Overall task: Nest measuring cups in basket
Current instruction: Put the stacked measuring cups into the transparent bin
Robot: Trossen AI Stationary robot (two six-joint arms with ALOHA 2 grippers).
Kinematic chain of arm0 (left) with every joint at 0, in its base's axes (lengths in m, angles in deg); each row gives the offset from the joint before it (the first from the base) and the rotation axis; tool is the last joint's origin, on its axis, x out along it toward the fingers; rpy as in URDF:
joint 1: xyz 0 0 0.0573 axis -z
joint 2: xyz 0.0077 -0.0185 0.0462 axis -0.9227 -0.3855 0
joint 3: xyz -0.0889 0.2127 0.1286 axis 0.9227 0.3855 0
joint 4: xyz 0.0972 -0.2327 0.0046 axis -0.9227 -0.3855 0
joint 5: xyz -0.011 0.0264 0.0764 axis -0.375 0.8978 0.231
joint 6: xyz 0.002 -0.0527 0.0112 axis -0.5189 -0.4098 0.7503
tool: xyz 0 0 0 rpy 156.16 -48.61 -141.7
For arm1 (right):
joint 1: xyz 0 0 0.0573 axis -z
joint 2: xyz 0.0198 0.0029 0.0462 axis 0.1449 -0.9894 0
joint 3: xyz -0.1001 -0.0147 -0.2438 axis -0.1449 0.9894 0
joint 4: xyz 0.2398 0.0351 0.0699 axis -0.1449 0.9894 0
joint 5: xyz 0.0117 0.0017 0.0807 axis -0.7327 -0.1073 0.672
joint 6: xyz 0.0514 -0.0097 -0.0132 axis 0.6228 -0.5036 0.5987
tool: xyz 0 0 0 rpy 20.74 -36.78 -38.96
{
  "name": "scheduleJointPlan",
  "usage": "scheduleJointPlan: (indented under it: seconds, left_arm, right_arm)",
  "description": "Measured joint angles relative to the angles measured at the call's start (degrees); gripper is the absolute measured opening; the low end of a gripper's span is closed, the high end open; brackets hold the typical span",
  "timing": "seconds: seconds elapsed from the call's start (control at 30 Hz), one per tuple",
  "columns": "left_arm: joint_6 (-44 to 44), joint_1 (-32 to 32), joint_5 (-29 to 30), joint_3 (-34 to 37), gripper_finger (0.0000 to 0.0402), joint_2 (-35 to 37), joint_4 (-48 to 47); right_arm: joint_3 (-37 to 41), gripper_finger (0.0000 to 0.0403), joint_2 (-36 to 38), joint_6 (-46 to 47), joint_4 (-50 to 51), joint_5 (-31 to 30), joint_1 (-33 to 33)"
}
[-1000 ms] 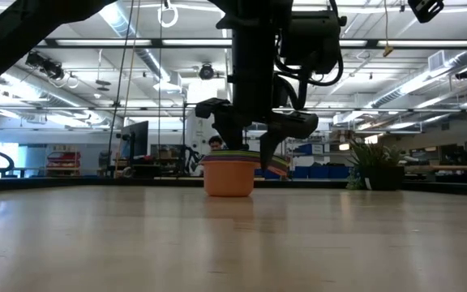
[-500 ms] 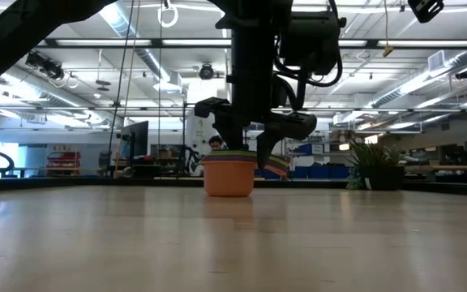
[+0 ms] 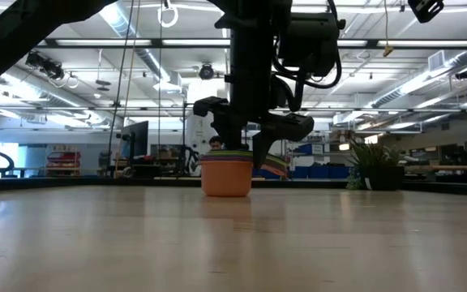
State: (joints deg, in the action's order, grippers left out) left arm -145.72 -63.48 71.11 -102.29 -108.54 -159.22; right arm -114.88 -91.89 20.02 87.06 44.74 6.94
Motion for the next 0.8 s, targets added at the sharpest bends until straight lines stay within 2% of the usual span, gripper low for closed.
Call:
scheduleJointPlan:
  seconds: [0.4,0.8]
  left_arm:
    - [-1.7,-0.3,0.1,0.0,0.0121,0.1,0.1]
    - [-1.7,-0.5,0.0,-0.1,0.0107,0.1,0.1]
  right_arm:
    - [0.0,0.0017,0.0,0.0,0.0,0.0,0.0]
    - [0.0,0.0017,0.0,0.0,0.0,0.0,0.0]
